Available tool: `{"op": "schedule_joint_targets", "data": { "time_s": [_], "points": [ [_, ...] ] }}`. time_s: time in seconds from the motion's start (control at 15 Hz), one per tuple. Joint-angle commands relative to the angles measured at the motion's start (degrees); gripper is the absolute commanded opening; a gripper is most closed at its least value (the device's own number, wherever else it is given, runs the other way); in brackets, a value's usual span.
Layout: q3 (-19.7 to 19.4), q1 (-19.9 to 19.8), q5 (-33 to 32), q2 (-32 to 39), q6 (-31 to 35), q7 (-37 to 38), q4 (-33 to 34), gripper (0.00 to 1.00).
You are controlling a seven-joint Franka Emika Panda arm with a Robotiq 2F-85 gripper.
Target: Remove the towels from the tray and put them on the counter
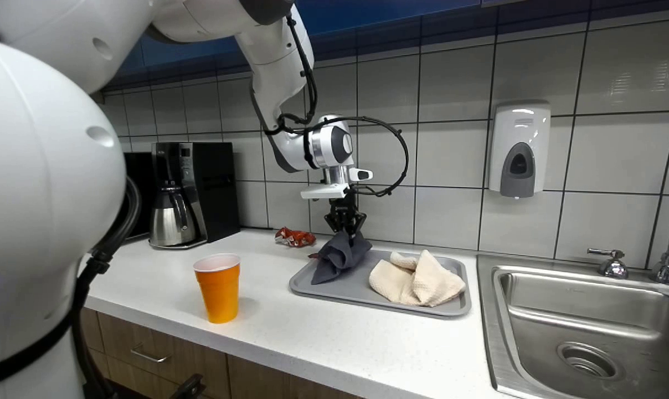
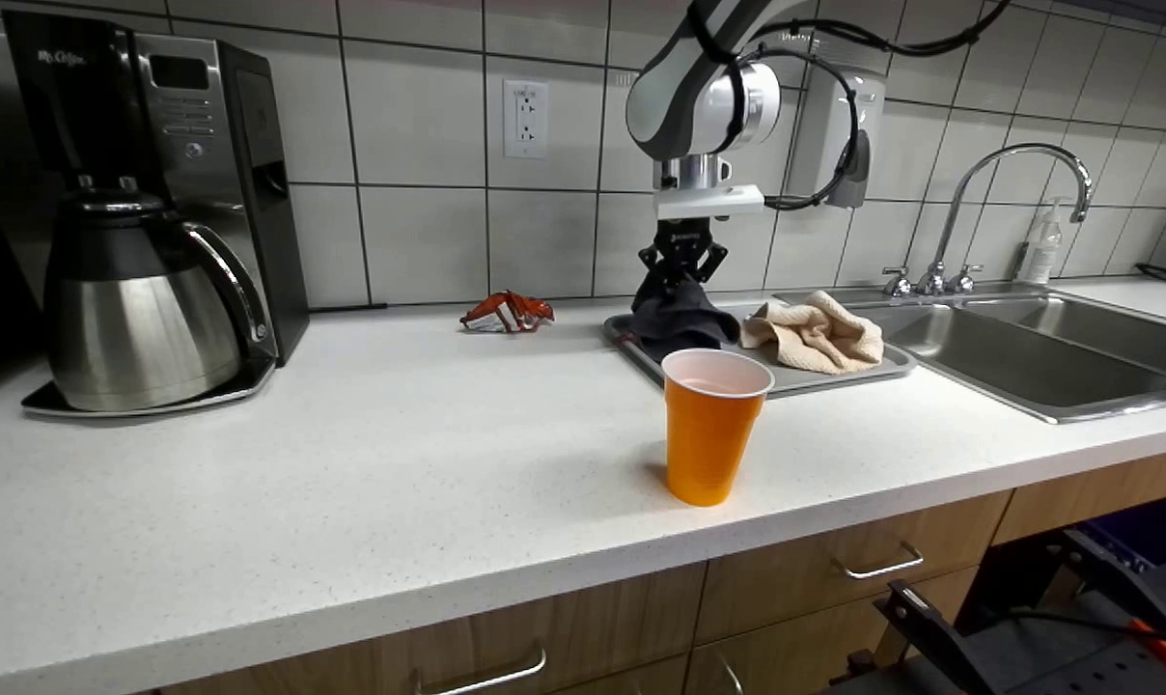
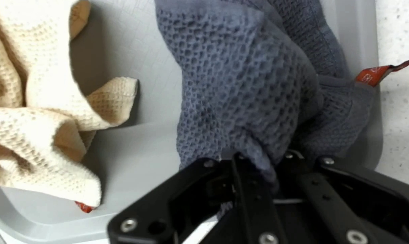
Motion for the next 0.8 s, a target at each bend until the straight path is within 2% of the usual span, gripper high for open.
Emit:
{"op": "schedule_joint_targets", "data": {
  "time_s": [0.0, 0.73],
  "points": [
    [0.18, 1.24, -0.22, -4.59, -0.09, -0.08, -3.12, 0.03],
    [2.21, 5.91, -1.49, -8.46, 0.7, -0.78, -2.87, 0.03]
  ]
}}
